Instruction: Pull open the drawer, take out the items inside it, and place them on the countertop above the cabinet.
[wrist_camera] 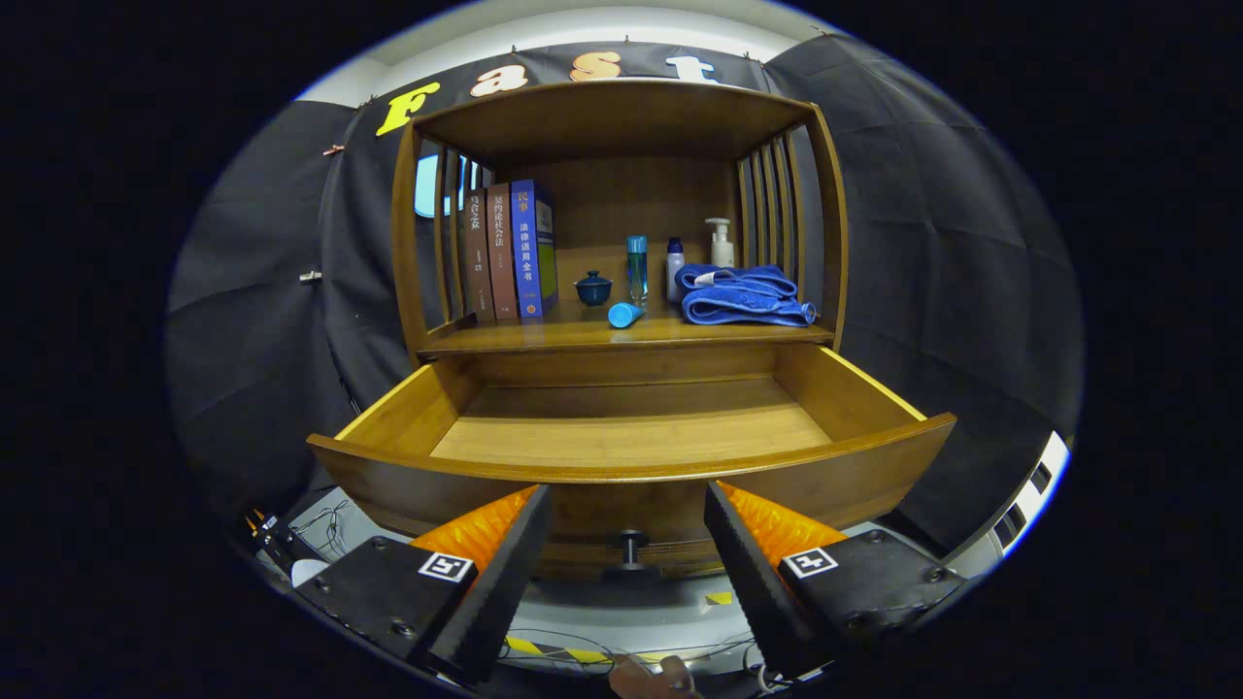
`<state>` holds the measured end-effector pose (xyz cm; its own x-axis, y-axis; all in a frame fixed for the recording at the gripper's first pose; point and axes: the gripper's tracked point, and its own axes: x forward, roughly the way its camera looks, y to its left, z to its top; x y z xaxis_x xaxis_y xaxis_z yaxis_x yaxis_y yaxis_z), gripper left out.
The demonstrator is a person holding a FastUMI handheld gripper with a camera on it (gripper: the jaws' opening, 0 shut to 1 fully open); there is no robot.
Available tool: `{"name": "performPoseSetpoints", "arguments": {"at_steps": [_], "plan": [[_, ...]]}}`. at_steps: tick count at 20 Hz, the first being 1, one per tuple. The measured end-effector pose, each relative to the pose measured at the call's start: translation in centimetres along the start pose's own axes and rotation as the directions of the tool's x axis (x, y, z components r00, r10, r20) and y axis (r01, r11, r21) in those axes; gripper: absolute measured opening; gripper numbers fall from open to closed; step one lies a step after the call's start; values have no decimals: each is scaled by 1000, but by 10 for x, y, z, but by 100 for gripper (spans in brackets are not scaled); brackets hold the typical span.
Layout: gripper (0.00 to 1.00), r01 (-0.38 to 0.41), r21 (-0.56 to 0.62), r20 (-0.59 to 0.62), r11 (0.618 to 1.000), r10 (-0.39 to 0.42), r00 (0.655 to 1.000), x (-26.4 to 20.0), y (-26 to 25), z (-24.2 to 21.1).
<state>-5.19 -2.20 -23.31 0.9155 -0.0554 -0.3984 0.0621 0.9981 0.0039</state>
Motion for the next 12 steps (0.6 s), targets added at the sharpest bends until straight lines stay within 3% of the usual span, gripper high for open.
{"name": "performPoseSetpoints", "arguments": {"at_steps": [8,12], "plan": [[100,9,3,-18,1000,-9,1000,4,3,2],[100,-5,17,-37,1000,5,999,35,4,13]]}}
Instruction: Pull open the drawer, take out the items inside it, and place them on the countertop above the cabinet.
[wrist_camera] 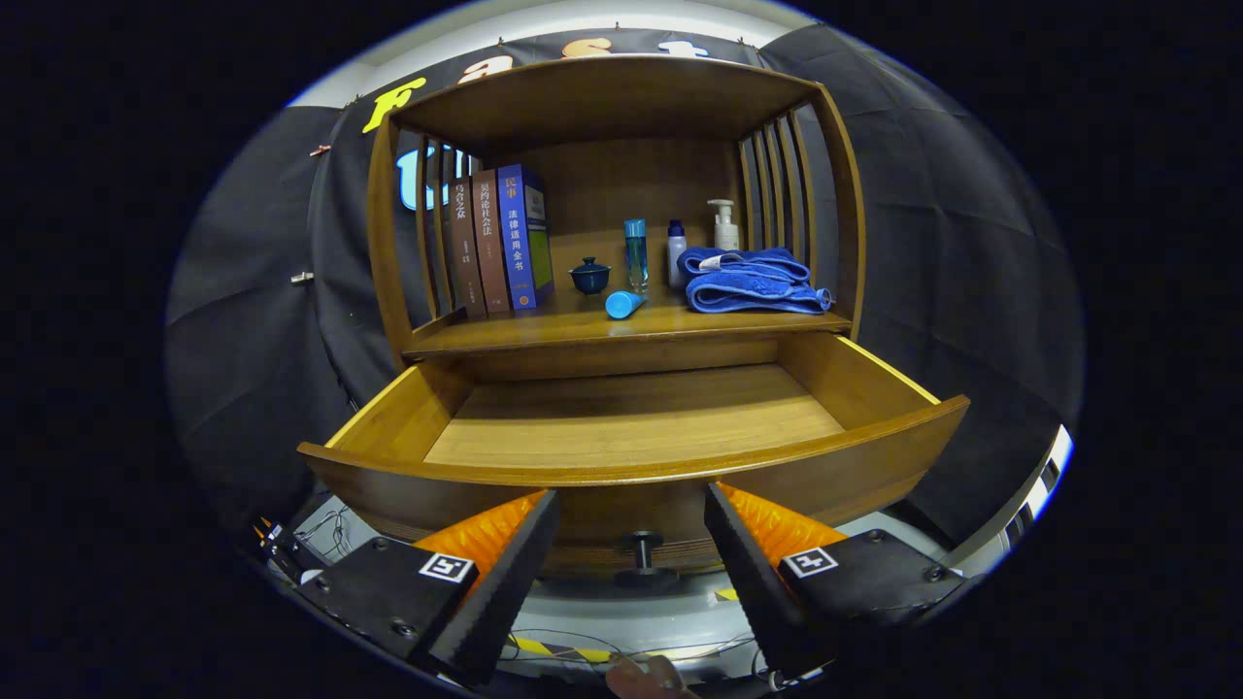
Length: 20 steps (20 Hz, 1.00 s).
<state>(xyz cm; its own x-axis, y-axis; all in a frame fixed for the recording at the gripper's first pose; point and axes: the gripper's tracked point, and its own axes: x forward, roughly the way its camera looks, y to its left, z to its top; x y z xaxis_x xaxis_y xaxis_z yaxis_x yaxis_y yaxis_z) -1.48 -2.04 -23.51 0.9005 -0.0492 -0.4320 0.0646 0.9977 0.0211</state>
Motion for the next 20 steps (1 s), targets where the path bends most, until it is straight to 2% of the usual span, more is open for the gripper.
{"name": "performPoseSetpoints", "arguments": {"at_steps": [9,20], "plan": [[100,-6,-10,-4,1000,6,1000,70,3,26],[100,-3,-1,-29,1000,3,1000,134,5,38]]}}
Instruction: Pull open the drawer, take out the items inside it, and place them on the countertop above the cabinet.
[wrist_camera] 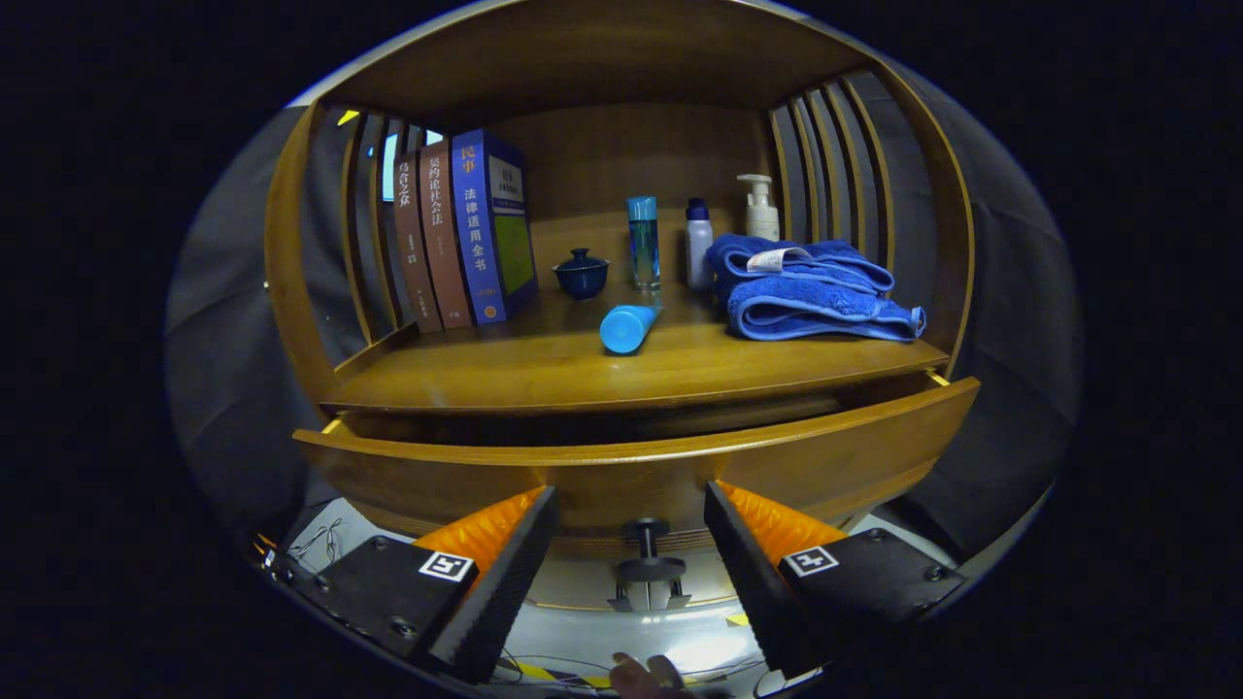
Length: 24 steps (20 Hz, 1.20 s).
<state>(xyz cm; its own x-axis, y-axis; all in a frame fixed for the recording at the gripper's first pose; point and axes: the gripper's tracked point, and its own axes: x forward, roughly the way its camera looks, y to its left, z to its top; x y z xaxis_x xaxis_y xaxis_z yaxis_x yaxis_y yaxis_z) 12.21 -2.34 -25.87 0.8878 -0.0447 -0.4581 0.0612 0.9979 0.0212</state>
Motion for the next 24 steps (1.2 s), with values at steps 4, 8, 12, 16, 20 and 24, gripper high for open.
{"name": "performPoseSetpoints", "arguments": {"at_steps": [4,8,12,16,20,24], "plan": [[100,-1,-2,3,1000,1,1000,14,0,5],[100,-3,9,-1,1000,3,1000,20,0,7],[100,-4,9,7,1000,4,1000,21,-1,6],[100,-4,3,-3,1000,4,1000,21,-1,5],[100,-12,10,-8,1000,12,1000,16,-1,7],[100,-10,-10,28,1000,10,1000,-3,0,16]]}}
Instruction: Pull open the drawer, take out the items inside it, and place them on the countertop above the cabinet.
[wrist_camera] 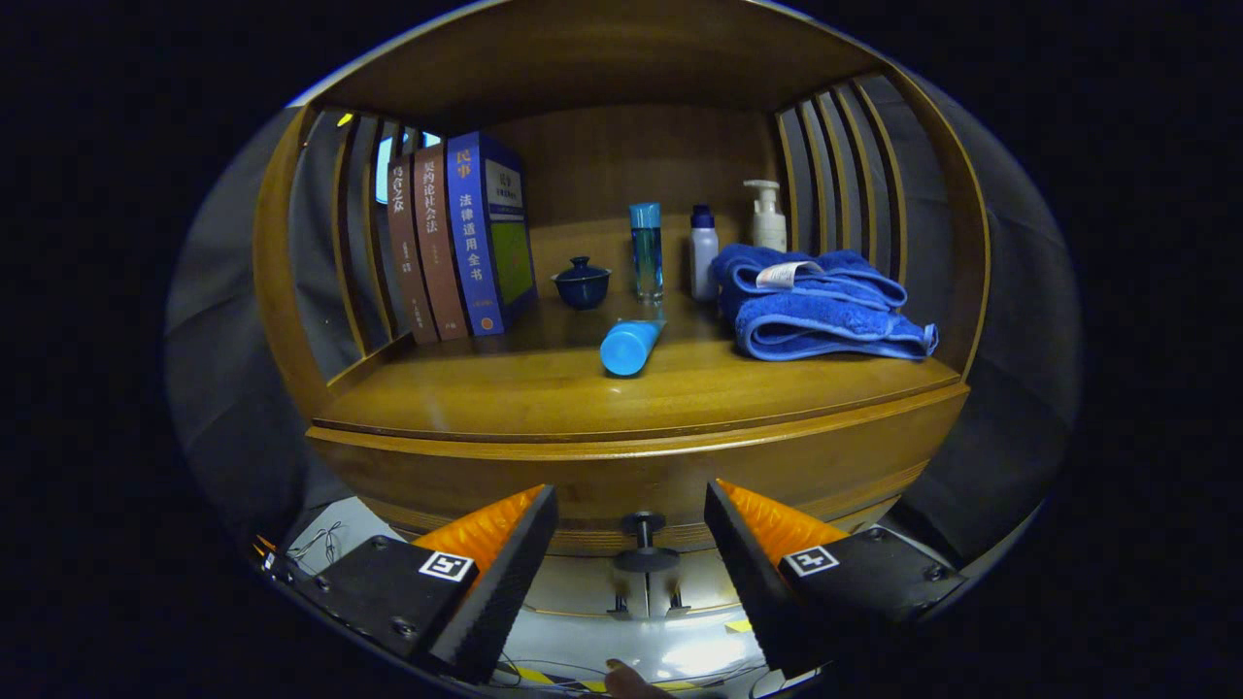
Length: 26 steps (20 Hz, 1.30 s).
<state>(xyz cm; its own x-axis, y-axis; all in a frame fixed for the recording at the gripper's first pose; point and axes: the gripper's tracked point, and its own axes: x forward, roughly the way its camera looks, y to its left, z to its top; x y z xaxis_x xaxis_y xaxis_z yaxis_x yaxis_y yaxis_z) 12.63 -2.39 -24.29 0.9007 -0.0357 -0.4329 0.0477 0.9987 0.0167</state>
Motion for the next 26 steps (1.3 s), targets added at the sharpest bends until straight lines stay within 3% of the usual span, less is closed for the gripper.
{"name": "performPoseSetpoints", "arguments": {"at_steps": [9,26], "plan": [[99,-15,-5,160,1000,16,987,-67,2,61],[99,-65,-49,446,997,80,891,-219,18,170]]}}
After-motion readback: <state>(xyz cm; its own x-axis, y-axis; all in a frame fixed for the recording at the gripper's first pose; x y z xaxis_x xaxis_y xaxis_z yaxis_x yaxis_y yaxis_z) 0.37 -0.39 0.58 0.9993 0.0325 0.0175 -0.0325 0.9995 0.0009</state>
